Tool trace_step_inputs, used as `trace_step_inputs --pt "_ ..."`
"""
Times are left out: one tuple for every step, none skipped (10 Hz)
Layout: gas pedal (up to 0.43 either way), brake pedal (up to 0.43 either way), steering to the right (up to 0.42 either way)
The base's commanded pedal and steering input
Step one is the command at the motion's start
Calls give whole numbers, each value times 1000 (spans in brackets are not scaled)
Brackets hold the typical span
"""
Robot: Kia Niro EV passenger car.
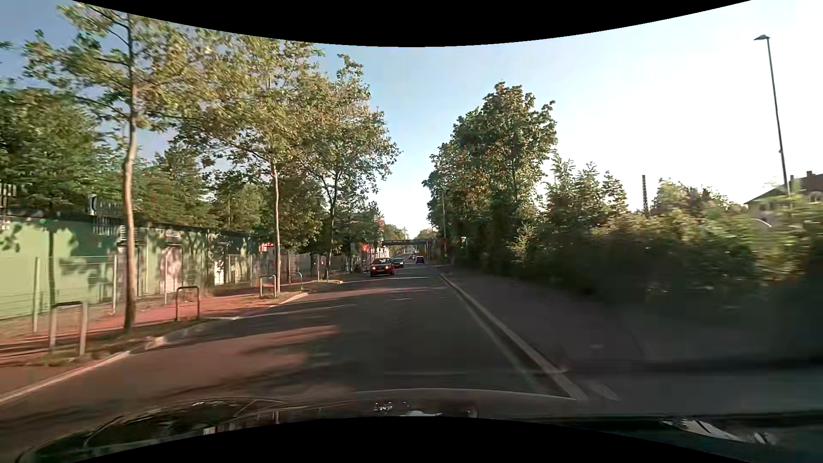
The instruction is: Follow the waypoints while adhering to traffic rules and regulations
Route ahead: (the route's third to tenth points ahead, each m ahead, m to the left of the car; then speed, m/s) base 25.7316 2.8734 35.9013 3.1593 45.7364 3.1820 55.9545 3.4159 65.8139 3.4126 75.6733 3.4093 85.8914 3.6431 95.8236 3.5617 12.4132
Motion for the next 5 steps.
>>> trace_step_inputs --pt "67 0 0" --pt "67 0 0" --pt "67 0 0" --pt "67 0 -1" --pt "67 0 -1"
